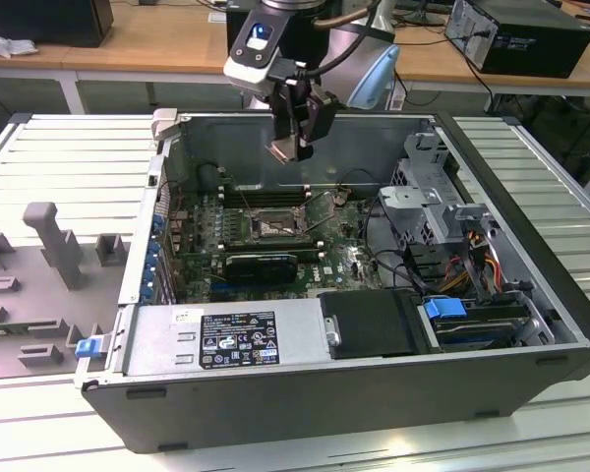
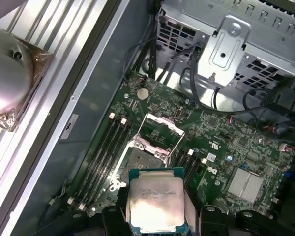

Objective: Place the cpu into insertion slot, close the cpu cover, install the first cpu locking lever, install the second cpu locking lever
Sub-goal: 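Place the cpu into insertion slot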

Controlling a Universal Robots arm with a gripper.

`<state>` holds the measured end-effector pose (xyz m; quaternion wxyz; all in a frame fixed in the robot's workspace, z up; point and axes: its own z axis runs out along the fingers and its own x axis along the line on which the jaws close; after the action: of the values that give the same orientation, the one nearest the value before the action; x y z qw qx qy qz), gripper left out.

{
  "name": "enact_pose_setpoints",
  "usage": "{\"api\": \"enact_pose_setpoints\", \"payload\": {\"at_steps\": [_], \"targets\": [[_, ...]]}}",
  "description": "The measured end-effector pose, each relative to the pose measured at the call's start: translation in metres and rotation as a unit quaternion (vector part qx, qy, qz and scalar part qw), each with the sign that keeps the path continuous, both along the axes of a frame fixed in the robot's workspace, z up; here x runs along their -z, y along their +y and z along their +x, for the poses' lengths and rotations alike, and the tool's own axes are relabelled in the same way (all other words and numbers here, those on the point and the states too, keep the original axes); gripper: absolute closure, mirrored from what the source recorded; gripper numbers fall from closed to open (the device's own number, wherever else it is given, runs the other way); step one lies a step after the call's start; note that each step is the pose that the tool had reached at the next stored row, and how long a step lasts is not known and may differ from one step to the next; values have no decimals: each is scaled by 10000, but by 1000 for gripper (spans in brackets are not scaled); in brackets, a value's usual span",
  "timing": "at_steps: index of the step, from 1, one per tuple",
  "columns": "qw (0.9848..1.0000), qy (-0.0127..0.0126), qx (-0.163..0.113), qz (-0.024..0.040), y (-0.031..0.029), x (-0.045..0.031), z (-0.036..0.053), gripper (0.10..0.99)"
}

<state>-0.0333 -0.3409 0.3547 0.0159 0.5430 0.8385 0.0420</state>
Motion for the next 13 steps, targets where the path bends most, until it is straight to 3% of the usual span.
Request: {"api": "enact_pose_setpoints", "payload": {"at_steps": [6, 13], "targets": [[9994, 0, 336, 0, 0, 1, 0, 557], [9976, 0, 699, 0, 0, 1, 0, 557]]}}
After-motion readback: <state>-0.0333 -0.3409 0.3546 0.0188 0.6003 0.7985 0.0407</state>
